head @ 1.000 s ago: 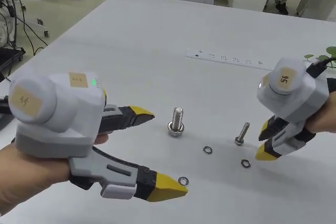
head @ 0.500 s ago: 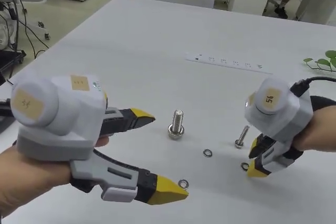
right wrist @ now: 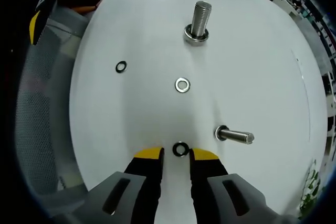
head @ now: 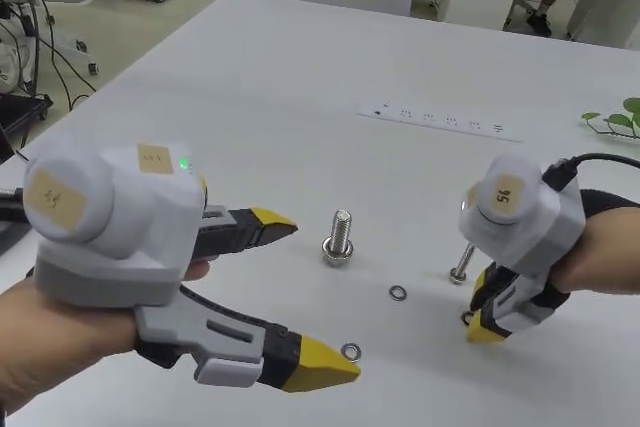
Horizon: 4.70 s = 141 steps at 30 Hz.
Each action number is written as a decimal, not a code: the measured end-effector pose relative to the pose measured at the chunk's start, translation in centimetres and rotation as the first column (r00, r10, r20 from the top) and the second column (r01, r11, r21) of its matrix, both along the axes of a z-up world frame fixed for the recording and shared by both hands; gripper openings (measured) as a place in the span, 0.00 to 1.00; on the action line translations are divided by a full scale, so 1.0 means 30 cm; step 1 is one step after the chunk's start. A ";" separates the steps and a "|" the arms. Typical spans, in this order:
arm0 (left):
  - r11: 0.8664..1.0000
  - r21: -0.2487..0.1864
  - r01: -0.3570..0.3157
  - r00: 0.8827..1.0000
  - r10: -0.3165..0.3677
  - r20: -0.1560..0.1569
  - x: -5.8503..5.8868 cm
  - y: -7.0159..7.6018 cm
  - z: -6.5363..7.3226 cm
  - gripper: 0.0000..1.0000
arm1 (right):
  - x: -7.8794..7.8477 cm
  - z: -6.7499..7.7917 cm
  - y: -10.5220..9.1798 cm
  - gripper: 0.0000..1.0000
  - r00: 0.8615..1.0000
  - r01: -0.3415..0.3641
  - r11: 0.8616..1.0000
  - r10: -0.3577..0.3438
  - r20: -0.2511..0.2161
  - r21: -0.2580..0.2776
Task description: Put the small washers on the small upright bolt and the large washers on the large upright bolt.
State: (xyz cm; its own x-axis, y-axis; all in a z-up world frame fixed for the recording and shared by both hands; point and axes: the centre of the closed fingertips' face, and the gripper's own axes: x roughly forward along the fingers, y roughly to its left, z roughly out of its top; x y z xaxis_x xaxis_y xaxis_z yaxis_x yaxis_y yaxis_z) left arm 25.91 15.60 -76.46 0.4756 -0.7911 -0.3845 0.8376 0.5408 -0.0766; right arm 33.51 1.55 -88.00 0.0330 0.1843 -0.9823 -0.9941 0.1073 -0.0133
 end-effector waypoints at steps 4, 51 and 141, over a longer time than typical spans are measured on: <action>1.000 0.001 -0.002 1.000 0.002 0.001 0.000 0.001 -0.001 0.85 | 0.004 -0.001 -0.002 0.20 1.000 -0.028 1.000 0.028 -0.004 -0.007; 1.000 0.011 0.002 1.000 -0.002 -0.006 -0.011 -0.004 -0.008 0.85 | -0.001 -0.004 -0.001 0.13 0.999 -0.024 0.997 0.026 0.031 -0.077; 1.000 0.016 0.018 1.000 -0.018 -0.004 -0.015 -0.010 -0.010 0.84 | -0.001 0.178 -0.041 0.13 0.994 0.057 0.998 -0.056 0.098 -0.006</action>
